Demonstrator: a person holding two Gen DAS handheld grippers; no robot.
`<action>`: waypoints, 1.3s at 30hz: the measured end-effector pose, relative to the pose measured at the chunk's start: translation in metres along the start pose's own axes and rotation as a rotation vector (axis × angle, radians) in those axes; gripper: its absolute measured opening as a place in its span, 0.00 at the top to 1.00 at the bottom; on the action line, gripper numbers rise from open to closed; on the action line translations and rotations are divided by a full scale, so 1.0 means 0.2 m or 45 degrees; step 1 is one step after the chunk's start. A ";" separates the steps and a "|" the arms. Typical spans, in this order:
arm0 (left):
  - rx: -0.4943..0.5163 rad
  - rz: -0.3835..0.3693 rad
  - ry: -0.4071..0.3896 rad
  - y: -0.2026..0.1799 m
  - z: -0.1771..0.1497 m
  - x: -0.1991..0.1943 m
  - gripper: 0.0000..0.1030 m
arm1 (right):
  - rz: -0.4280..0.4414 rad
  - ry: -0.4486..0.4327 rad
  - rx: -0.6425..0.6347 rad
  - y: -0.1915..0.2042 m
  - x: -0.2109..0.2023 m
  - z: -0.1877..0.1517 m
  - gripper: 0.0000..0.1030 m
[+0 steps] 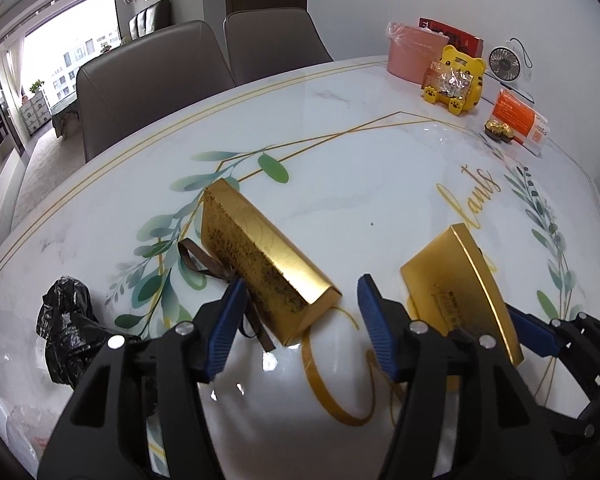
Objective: Collect trash
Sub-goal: 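Grasp a gold gift box with the right tool while the left tool grasps the other gold box, then carry both gold gift boxes over the grey bin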
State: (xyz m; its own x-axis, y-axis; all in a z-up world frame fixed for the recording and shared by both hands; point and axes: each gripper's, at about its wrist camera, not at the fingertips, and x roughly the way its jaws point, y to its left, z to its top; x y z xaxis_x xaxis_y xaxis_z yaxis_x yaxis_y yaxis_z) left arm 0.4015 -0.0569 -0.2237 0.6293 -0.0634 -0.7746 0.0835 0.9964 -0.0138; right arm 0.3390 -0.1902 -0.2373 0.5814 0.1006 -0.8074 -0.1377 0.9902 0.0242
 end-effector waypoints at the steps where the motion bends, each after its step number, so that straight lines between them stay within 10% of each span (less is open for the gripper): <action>1: -0.003 0.001 -0.002 0.00 0.01 0.01 0.42 | 0.000 0.000 0.000 0.00 0.00 0.00 0.64; 39: -0.037 -0.061 0.100 0.13 -0.25 -0.09 0.55 | 0.029 0.044 -0.024 0.07 -0.01 -0.03 0.66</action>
State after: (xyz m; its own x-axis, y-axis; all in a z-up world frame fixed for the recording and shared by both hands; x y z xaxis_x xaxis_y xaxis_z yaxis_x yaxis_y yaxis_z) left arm 0.3539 -0.0264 -0.2427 0.5622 -0.1075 -0.8200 0.0891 0.9936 -0.0692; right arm 0.3306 -0.1778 -0.2388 0.5500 0.1197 -0.8266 -0.1659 0.9856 0.0323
